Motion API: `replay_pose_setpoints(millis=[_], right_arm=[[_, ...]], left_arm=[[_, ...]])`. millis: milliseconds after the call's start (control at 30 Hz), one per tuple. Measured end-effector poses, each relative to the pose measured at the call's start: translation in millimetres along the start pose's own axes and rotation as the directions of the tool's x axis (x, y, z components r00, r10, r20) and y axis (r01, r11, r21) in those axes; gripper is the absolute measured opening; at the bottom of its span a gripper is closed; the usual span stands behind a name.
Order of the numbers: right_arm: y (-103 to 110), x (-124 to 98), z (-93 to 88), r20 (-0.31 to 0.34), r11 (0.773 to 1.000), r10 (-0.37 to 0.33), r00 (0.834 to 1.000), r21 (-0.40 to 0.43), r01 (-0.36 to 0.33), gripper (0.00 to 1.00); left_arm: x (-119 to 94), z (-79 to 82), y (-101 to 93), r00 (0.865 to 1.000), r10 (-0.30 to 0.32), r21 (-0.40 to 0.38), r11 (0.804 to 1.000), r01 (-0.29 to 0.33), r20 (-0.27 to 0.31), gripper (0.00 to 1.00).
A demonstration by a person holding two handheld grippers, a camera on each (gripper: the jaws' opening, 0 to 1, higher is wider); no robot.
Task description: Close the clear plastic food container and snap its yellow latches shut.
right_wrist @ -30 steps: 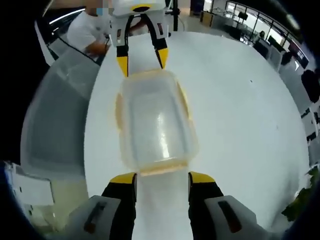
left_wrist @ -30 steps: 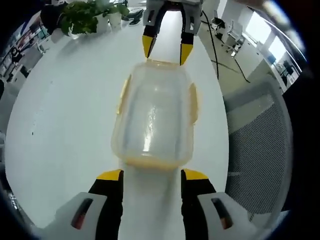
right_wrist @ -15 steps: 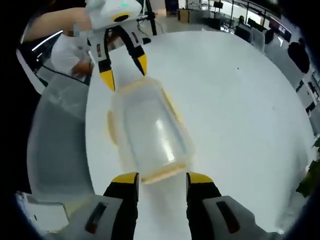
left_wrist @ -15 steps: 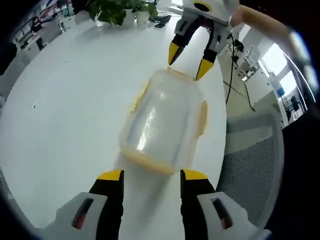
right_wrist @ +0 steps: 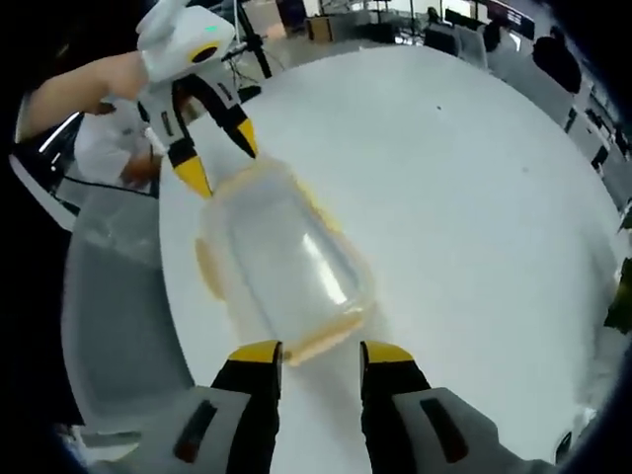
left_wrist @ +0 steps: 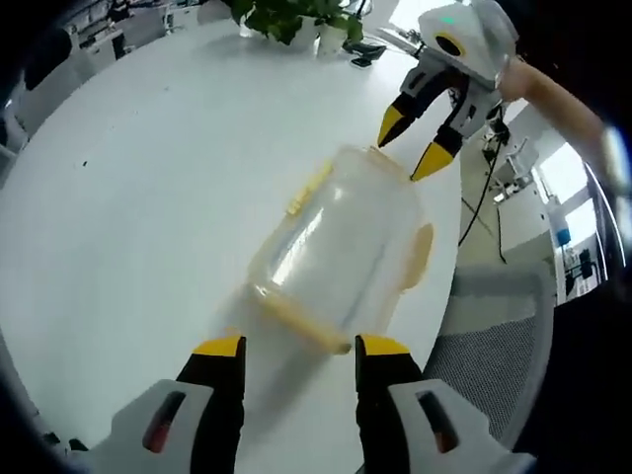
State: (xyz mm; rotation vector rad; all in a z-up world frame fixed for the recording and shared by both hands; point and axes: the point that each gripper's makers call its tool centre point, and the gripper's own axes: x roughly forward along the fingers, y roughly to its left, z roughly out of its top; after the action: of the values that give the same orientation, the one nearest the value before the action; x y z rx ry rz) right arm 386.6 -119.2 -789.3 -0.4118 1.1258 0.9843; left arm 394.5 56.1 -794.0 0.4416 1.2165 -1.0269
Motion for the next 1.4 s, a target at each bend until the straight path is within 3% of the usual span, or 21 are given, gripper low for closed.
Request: replay_pose_setpoints(millis=[233, 333, 600, 933, 1300, 1400], right_arm=[[-2.0, 0.1, 1.6, 0.013, 0.999, 0.000, 1.000, 0.043, -0.001, 0.31], [-2.2, -0.5, 2.7, 0.019, 0.999, 0.002, 1.000, 0.054, -0.003, 0.31], [-2.5, -0.5, 2.4, 0.025, 0.997, -0.002, 1.000, 0.080, 0.000, 0.31], [-4.3, -0.3, 4.8, 0.046, 0.985, -0.012, 0.999, 0.175, 0.004, 0.33], [-0.3, 4.6, 4.8, 0.059, 0.971, -0.014, 0.998, 0.238, -0.001, 0.32], [-1.1, 5.4, 4.4, 0.062, 0.968, -0.018, 0.998, 0.252, 0.002, 0.32]], left_arm=[[-1.6, 1.1, -0.6, 1.000, -0.012, -0.067, 0.998, 0.013, 0.015, 0.42], [-2.6, 6.1, -5.6, 0.998, -0.049, -0.132, 0.990, 0.055, 0.047, 0.42], [0.0, 9.3, -1.4, 0.998, -0.014, -0.181, 0.983, 0.024, 0.053, 0.42], [1.7, 7.6, -0.1, 0.998, -0.016, -0.306, 0.951, 0.036, 0.067, 0.43], [3.2, 6.2, -3.5, 0.996, -0.012, -0.376, 0.926, 0.043, 0.085, 0.42], [3.3, 6.3, -6.0, 0.995, -0.013, -0.415, 0.908, 0.054, 0.101, 0.43]])
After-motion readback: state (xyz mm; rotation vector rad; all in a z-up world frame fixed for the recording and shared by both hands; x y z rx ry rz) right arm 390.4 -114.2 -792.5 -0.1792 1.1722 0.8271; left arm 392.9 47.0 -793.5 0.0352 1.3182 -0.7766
